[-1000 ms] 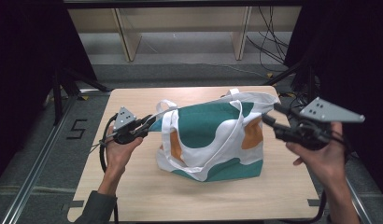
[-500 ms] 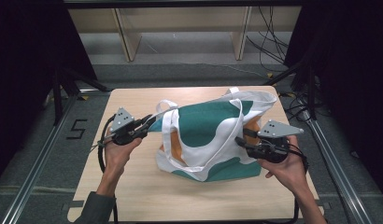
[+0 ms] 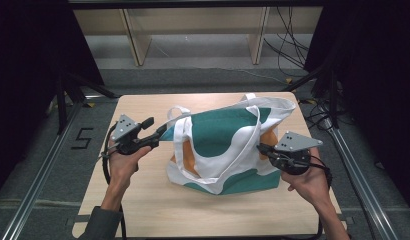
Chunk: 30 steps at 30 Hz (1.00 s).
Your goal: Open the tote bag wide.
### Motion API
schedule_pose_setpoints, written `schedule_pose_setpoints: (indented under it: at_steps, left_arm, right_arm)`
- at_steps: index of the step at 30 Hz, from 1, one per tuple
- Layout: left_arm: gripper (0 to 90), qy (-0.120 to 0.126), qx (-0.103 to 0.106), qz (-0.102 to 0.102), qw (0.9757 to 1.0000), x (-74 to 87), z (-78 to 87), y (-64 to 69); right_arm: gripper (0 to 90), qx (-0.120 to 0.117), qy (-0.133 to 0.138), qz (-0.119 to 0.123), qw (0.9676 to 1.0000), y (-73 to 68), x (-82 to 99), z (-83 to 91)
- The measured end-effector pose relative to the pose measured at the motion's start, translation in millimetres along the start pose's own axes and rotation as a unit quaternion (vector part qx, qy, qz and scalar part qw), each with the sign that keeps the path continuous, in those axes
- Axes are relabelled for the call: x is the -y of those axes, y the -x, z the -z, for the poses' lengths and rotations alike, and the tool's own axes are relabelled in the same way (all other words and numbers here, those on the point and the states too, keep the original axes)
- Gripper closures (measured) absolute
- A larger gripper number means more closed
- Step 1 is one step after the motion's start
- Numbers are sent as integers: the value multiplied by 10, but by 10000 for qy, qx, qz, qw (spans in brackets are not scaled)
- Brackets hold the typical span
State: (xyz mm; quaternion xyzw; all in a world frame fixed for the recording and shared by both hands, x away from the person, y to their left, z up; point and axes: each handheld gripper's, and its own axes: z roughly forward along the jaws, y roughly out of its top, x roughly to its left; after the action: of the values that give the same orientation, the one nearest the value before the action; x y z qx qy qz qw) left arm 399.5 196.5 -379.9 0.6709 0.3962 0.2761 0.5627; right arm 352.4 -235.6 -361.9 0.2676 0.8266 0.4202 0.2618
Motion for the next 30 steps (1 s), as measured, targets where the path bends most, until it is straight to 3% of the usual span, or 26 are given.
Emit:
schedule_pose_setpoints:
  at_steps: [1,2,3,6,7,9,10,11,12,13,14,16,18,19,20,21,22,24,26,27,28,30]
  left_arm:
    - [386,0,0,0,10000,0,0,0]
    - [361,-178,-232,162,9994,-44,169,42]
    - [345,-219,-256,197,9992,-56,263,61]
    - [289,-235,-145,523,9982,-55,513,124]
    - [316,-261,29,564,9981,-54,570,154]
    - [388,-351,592,353,9970,-34,569,219]
    - [383,-569,931,468,9929,13,513,359]
    - [375,-569,931,468,9929,13,513,359]
    - [374,-778,1119,591,9889,52,458,492]
    - [365,-939,1451,507,9836,116,286,682]
    - [352,-939,1451,507,9836,116,286,682]
    - [349,-1070,1654,336,9798,155,50,895]
    - [373,-1073,1642,276,9802,156,-8,953]
    - [494,-995,1713,132,9801,172,-108,1070]
    - [534,-1012,1454,-132,9841,179,-135,1128]
    - [624,-1012,1454,-132,9841,179,-135,1128]
    - [706,-992,1238,-501,9861,214,-176,1155]
    - [762,-934,1267,-421,9866,281,-185,1145]
    - [790,-972,1280,-465,9859,315,-181,1154]
    - [818,-1008,1262,-585,9851,358,-182,1183]
    - [824,-1062,1214,-854,9832,409,-207,1216]
    - [837,-1193,1232,-976,9803,492,-277,1230]
  right_arm:
    - [885,0,0,0,10000,0,0,0]
    - [885,15,20,25,10000,-5,6,6]
    - [885,13,23,20,10000,-4,6,5]
    - [885,3,0,12,10000,5,-4,-5]
    - [885,11,-14,21,10000,8,-5,-2]
    - [885,-4,1,5,10000,5,-2,-3]
    - [885,5,3,-4,10000,1,-2,-2]
    - [885,5,3,-4,10000,1,-2,-2]
    - [885,30,8,0,10000,-4,-4,-3]
    - [885,21,-32,4,10000,1,-5,7]
    - [885,22,1,-8,10000,-1,-1,3]
    - [885,5,16,25,10000,-2,1,3]
    - [885,3,16,30,10000,-2,1,4]
    - [885,-16,17,19,10000,2,4,6]
    - [885,-14,17,12,10000,2,6,6]
    - [886,-2,19,19,10000,3,8,7]
    - [888,-1,23,24,10000,5,10,10]
    - [891,12,25,20,10000,3,12,15]
    - [892,11,9,37,10000,-2,14,14]
    - [894,34,-66,92,9999,-23,27,7]
    - [896,34,-79,61,9999,-39,41,-12]
    - [897,4,-201,103,9997,-55,66,-41]
